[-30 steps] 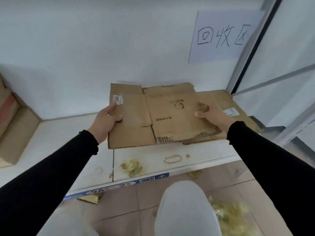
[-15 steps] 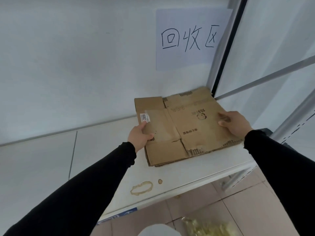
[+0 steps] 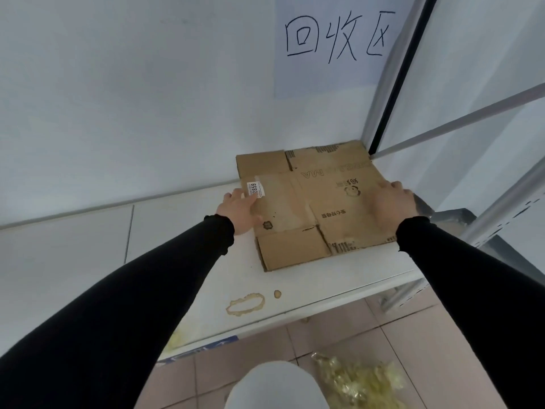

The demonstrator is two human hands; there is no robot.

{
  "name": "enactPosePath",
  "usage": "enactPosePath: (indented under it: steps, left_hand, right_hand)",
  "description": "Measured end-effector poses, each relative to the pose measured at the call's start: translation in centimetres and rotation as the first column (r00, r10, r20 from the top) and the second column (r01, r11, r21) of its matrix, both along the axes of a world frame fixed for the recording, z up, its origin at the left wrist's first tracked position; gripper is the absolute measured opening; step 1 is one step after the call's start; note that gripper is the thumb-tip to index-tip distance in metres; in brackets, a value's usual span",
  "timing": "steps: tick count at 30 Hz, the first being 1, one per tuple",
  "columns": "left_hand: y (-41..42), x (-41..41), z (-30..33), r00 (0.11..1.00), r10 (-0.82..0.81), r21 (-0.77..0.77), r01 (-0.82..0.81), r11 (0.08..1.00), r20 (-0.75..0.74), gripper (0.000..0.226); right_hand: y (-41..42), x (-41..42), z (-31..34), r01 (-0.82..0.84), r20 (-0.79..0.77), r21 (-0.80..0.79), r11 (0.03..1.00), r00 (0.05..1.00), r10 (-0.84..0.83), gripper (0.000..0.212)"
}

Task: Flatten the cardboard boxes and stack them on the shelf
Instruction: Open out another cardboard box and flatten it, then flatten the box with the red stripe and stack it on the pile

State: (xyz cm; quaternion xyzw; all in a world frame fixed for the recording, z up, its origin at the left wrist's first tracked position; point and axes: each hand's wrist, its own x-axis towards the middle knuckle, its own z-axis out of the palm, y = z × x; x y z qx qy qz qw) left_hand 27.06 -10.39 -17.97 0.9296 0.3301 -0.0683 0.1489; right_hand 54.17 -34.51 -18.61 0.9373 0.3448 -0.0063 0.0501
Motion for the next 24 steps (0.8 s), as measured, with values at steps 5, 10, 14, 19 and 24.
enactPosePath:
  steps: [5,10,14,19,24]
  left_hand:
    - [1.5,-6.6,3.6,0.994,-0.017,0.096,0.007,0.995,0.109,0.069]
    - [3.3,-17.9,7.3,0.978,0.054,0.132,-0.082,0.988,0.200,0.069]
    - [4.7,-28.7,10.0,0.957,0.121,0.191,-0.175,0.966,0.263,0.069]
    - [6.0,-41.8,12.3,0.914,0.205,0.272,-0.309,0.911,0.349,0.066]
    - [8.1,-53.3,13.4,0.881,0.262,0.402,-0.422,0.812,0.395,0.066]
  right_hand:
    - [4.8,-9.7,4.0,-0.282,-0.026,0.117,0.952,0.958,0.287,0.045]
    - [11.3,-20.7,8.4,-0.536,-0.011,0.248,0.807,0.832,0.555,0.045]
    - [17.2,-30.3,11.2,-0.661,0.036,0.339,0.669,0.720,0.693,0.042]
    - [24.4,-42.8,13.8,-0.783,0.089,0.413,0.465,0.544,0.835,0.040]
    - [30.1,-54.8,15.4,-0.800,0.043,0.508,0.320,0.394,0.918,0.048]
